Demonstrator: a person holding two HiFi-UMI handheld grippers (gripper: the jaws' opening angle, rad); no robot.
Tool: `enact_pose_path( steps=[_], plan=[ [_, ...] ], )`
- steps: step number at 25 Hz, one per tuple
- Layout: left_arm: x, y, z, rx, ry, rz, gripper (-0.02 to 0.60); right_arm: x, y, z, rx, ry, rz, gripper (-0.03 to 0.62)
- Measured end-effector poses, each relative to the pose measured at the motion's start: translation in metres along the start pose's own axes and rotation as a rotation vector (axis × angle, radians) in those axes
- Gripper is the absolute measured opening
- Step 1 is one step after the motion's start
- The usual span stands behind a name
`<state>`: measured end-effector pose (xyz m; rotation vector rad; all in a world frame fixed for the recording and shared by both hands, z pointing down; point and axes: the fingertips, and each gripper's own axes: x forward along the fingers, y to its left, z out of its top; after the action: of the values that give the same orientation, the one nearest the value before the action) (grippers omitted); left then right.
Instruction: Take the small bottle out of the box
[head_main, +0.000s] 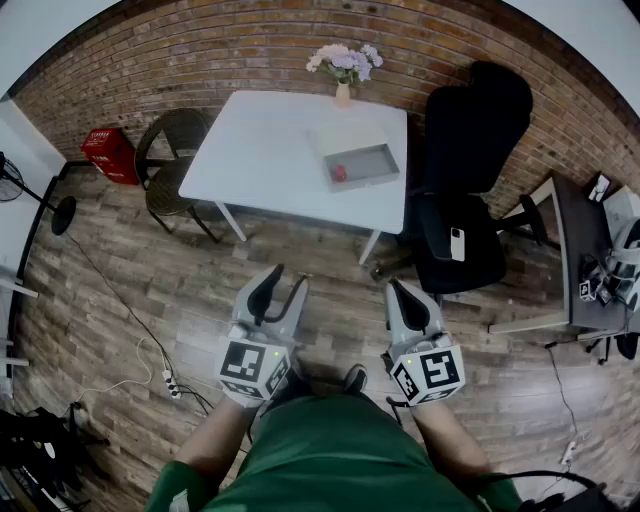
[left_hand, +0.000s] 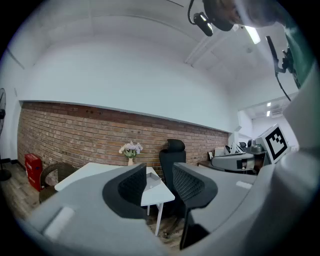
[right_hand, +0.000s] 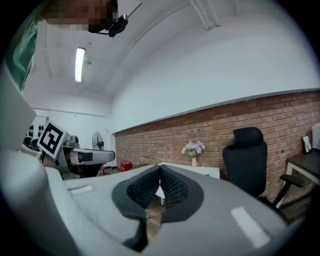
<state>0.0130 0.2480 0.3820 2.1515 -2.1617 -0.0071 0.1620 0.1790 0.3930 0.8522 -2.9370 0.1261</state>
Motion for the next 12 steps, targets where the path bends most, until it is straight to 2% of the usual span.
enact_pose_path(
  steps=[4,8,12],
  plan=[
    [0.0,0.019,-0.004,-0.007,0.015,-0.013,0.173,0.014,0.011,-0.001,0.014,0.004,-0.008,0.003],
    [0.001,0.05,-0.01,-0.04,0.041,-0.014,0.173,0.031,0.027,0.003,0.061,-0.035,-0.006,0.003],
    [-0.002,0.08,-0.011,-0.043,0.042,-0.028,0.173,0.053,0.037,-0.004,0.057,-0.007,-0.054,0.003]
  ],
)
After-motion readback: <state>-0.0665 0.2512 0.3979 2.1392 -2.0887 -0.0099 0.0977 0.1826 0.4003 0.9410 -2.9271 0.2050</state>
